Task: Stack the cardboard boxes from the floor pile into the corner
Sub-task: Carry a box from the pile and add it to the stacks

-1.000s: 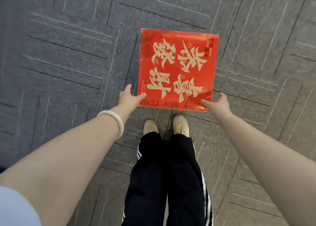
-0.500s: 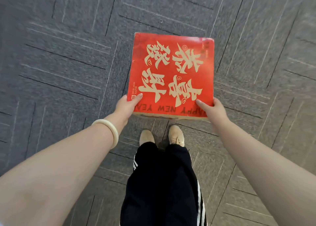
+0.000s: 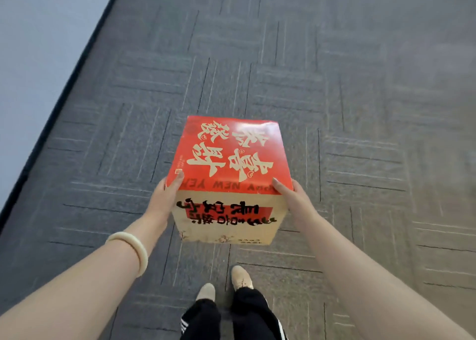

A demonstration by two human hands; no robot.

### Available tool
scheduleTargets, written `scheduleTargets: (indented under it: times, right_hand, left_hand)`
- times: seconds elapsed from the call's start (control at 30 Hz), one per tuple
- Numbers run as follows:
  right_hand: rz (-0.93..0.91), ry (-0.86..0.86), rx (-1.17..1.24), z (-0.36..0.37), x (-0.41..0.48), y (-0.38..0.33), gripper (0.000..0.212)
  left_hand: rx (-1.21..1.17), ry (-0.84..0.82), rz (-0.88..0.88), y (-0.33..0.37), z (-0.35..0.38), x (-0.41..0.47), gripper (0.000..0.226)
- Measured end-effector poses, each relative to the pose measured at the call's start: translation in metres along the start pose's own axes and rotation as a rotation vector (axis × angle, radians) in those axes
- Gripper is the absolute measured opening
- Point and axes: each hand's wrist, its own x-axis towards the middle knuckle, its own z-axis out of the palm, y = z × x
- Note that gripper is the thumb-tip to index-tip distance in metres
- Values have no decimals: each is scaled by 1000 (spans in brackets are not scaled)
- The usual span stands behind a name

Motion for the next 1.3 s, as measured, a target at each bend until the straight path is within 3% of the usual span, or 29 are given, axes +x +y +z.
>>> scheduleTargets:
  times: [0.13,0.2,0.4,0.47,0.67,0.77,0.87,0.97,1.17,1.3]
  right_hand:
    - [-82,101,57,-37,-59,-29,100]
    - [-131,153,125,-58,-86,-34,112]
    - [-265,310,279,-110,-197,-34,108]
    - [-278,392,340,-125,-248,-29,105]
    - [-319,694,524,-197,-382,29,104]
    - [-344,852,612,-230,-457,66,101]
    - [-374,986,646,-263,-531,115,105]
    - [-402,1109,673,-291,-607,167,99]
    - [-406,1340,740,-357,-761,302,99]
    - [-411,1473,731,-384,-863,386,85]
  left_hand:
    - [57,-105,79,51,23,-40,78]
    - [124,-205,134,73,34,-56,84]
    - [204,-446,289,131,80,-134,73]
    - [231,-549,290,142,103,-161,81]
    - [364,-847,401,154,202,-279,73]
    - [411,-987,430,140,251,-353,73]
    - [451,-1129,441,116,297,-435,56]
    - [508,-1239,428,82,342,-512,62]
    - [600,-1449,475,-20,413,-694,40]
    - [660,-1559,504,-94,445,-817,37]
